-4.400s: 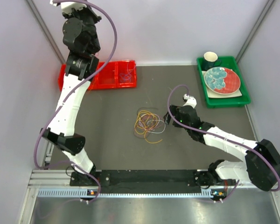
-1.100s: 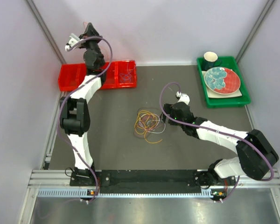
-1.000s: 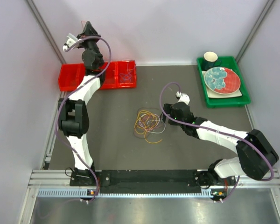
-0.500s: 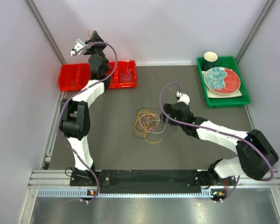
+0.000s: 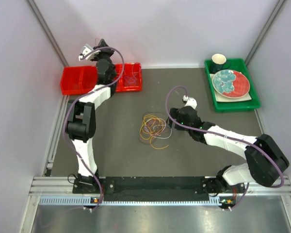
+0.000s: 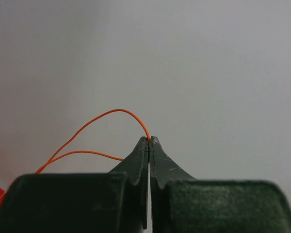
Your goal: Untangle the cables
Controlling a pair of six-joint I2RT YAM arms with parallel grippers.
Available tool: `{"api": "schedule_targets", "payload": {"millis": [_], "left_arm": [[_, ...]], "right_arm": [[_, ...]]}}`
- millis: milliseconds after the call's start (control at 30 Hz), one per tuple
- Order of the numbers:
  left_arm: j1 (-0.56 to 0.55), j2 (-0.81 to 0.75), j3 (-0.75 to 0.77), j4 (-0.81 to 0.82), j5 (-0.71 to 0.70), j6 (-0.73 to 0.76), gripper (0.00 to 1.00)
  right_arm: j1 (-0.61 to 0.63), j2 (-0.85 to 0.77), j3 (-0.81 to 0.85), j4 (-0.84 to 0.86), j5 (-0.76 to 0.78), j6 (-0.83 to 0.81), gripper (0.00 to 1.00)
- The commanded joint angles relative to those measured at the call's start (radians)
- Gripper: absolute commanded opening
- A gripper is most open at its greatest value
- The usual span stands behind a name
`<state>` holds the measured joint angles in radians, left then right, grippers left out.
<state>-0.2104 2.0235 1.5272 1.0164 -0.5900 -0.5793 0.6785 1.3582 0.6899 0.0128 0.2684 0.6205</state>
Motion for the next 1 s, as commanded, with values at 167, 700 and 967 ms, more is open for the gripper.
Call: {"api": "schedule_targets", "payload": {"millis": [167, 700, 967], "left_arm": [[0.005, 0.078, 0.051, 0.018, 0.002, 0.061, 0.0], [0.019, 0.152, 0.203, -0.194, 0.064, 0.119, 0.6], [0.017, 0.094, 0.234, -0.386, 0.133, 0.105, 0.98]], "right_arm": [[0.013, 0.004, 0.053, 0.013, 0.011, -0.011, 0.9], [0.013, 0.004, 0.053, 0.01, 0.012, -0.01, 0.9], [0.013, 0.002, 0.054, 0.012, 0.011, -0.01, 0.9]]}}
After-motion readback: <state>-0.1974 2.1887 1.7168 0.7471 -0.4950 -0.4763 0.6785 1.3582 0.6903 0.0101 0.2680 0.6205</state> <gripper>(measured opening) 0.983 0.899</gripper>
